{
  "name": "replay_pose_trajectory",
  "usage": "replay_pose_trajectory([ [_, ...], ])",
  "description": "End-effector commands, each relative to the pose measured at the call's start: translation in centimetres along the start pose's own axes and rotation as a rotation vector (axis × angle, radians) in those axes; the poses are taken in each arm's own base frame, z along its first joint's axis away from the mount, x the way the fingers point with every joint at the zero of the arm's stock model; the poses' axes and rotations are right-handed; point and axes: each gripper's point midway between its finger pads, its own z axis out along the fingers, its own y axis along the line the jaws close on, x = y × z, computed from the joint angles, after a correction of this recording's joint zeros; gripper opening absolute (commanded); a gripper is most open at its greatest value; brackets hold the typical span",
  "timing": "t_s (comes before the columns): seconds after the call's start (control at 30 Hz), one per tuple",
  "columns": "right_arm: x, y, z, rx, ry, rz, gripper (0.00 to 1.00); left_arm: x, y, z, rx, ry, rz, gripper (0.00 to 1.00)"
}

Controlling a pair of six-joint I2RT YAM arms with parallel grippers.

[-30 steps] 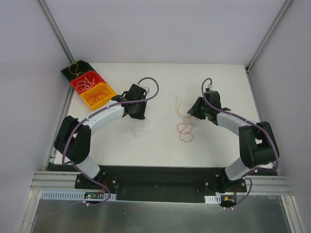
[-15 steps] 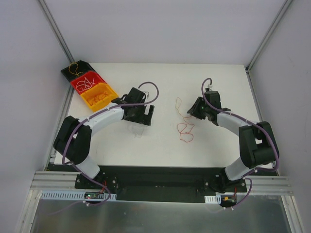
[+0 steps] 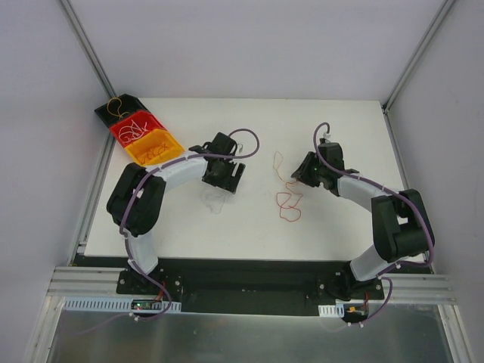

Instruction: Untangle the cables

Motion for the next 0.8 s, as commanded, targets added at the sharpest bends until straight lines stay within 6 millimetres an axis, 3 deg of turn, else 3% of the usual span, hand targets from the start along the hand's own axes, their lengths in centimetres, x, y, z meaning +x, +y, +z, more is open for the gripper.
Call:
replay_pose_trajectory([
  [0.0,-1.3,1.1,-0.7,-0.046,-0.047,-0.015,0.3,-0.1,0.0,0.9,-0.055,0.023,0.049,0.73],
  [0.1,-1.3,1.2,-0.7,-0.051,-0.045,-0.014,0.3,0.6,-0.2,1.4,-0.084,0.039,0.055,0.65],
  [0.23,-1.3,1.2,-0.6,-0.051,-0.043,-0.012,0.3,1.3,0.1,1.8,-0.137,0.063,0.061,0.44],
  [0.4,-1.2,1.1,-0.7,-0.052,-0.049,-0.013,0.3,1.0,0.2,1.2,-0.15,0.071,0.062,0.0],
  [0.5,-1.4,1.2,-0.8,-0.054,-0.053,-0.011,0.3,-0.8,0.2,-1.1,-0.131,0.005,0.06,0.0],
  [0.63,-1.4,1.1,-0.8,-0.054,-0.053,-0.01,0.3,-5.5,1.6,-6.2,-0.01,-0.143,-0.033,0.0],
  [0.77,-1.3,1.2,-0.7,-0.055,-0.05,-0.009,0.3,-10.2,5.3,-11.7,0.069,-0.311,-0.141,0.0],
])
